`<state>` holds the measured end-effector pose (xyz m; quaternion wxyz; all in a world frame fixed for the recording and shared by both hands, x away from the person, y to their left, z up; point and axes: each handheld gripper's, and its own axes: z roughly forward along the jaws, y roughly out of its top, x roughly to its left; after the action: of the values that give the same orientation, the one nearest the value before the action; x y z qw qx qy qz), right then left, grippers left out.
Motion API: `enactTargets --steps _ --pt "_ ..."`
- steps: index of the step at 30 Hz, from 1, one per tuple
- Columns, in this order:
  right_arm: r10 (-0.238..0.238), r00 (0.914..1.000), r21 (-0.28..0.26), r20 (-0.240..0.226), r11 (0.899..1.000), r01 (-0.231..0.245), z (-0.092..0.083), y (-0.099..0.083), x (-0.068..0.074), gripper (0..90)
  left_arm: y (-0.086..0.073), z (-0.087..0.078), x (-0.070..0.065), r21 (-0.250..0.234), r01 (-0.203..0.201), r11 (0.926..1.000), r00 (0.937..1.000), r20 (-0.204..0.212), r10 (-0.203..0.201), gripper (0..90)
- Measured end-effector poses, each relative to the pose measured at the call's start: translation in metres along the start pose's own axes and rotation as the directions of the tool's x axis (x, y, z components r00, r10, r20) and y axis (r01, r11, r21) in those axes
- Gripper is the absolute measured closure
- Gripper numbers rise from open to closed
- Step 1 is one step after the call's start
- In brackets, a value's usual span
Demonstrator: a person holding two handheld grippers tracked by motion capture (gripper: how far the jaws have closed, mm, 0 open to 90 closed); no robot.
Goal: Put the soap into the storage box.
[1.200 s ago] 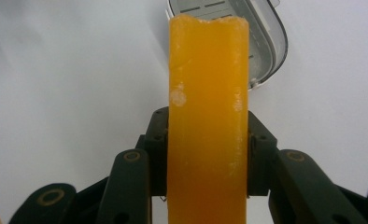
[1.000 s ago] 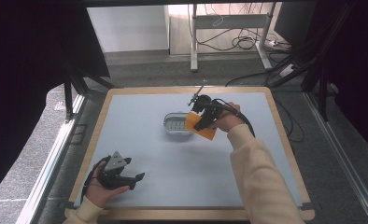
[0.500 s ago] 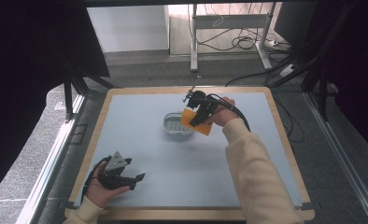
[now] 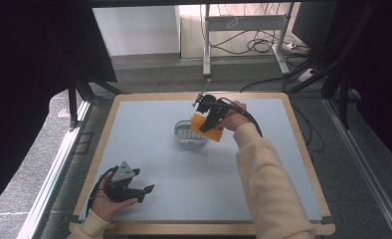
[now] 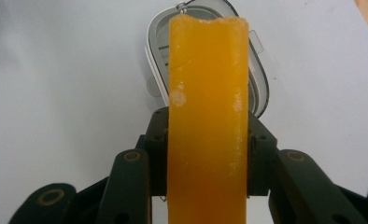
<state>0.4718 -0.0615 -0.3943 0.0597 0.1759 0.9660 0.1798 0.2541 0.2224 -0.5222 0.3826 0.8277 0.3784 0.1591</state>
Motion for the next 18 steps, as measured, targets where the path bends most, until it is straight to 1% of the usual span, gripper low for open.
enactTargets --steps 2,4,5,8,9,12,16,17,18 --pt "-0.003 1.0 -0.003 0.0 1.0 0.003 0.002 0.001 -0.002 61.4 0.0 -0.001 0.0 0.002 -0.006 1.0 1.0 -0.001 0.006 20.4" --pt "-0.006 1.0 -0.001 0.001 1.0 0.006 0.003 0.002 -0.004 61.4 0.0 -0.001 0.0 0.002 -0.006 1.0 1.0 -0.001 0.006 20.4" --pt "0.001 1.0 0.004 -0.002 1.0 -0.001 0.004 0.003 -0.006 61.4 0.0 0.0 0.0 -0.003 -0.001 1.0 1.0 0.0 0.001 20.4" --pt "-0.004 1.0 0.004 -0.001 1.0 0.004 0.005 0.005 -0.008 61.4 0.0 -0.001 0.001 -0.004 0.0 1.0 1.0 0.0 0.0 20.4" --pt "-0.006 1.0 0.001 0.005 1.0 0.006 0.006 0.006 -0.009 61.4 0.0 -0.001 0.001 -0.003 -0.002 1.0 1.0 0.002 0.002 20.4" --pt "0.001 1.0 -0.011 0.0 1.0 -0.001 0.006 0.008 -0.011 61.4 0.001 0.0 0.0 0.002 -0.01 0.9999 0.9999 0.005 0.01 20.4" --pt "-0.014 0.9999 -0.005 0.004 1.0 0.015 0.007 0.011 -0.013 61.4 0.001 0.0 0.0 0.004 -0.012 0.9999 0.9999 0.005 0.012 20.4" --pt "-0.008 1.0 -0.007 0.001 1.0 0.008 0.008 0.012 -0.013 61.5 0.001 0.0 0.0 0.003 -0.011 0.9999 0.9999 0.005 0.011 20.4" --pt "-0.017 0.9998 -0.006 0.002 1.0 0.017 0.008 0.013 -0.014 61.4 0.001 0.0 0.0 0.003 -0.011 0.9999 0.9999 0.005 0.011 20.4"
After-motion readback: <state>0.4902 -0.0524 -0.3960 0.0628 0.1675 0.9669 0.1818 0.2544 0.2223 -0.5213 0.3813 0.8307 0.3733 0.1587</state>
